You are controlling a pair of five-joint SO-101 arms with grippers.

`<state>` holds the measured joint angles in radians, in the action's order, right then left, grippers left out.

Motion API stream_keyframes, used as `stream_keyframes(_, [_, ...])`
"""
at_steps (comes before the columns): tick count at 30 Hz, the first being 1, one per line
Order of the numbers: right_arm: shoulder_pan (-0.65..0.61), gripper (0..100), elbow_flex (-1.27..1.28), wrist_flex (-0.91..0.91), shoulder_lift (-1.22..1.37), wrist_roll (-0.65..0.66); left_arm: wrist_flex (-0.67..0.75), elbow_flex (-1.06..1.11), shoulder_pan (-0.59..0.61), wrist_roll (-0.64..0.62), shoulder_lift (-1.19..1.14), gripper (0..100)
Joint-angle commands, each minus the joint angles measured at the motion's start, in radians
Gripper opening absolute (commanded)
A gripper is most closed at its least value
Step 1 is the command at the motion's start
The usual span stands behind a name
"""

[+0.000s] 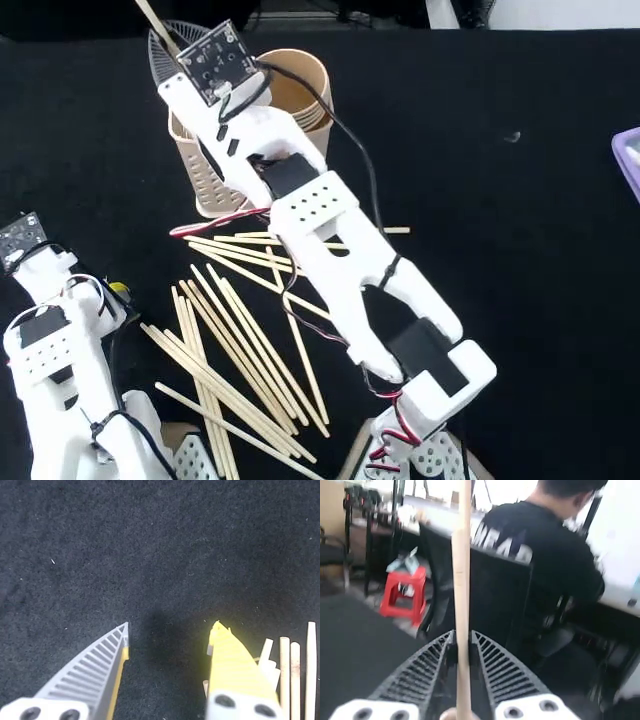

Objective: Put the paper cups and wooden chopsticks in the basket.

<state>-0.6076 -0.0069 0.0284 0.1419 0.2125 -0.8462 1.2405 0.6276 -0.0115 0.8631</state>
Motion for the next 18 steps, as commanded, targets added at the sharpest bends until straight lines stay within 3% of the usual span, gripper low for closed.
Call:
stream_keyframes(1, [0.015, 2.6, -0.076, 0.14, -0.01, -0.08, 0.014, -0.022, 0.007, -0.003, 0.012, 26])
stream_keyframes(7, [0.015, 17.2, -0.209, 0.333, -0.01, -0.138, 0.014, -0.021, 0.004, -0.003, 0.012, 26])
stream_keyframes(13, [0.015, 12.6, -0.414, 0.557, -0.028, -0.133, 0.014, -0.021, 0.004, -0.003, 0.012, 26])
stream_keyframes(18, [0.003, 12.4, -0.509, 1.0, -0.174, -0.13, 0.014, -0.021, 0.007, -0.003, 0.012, 26])
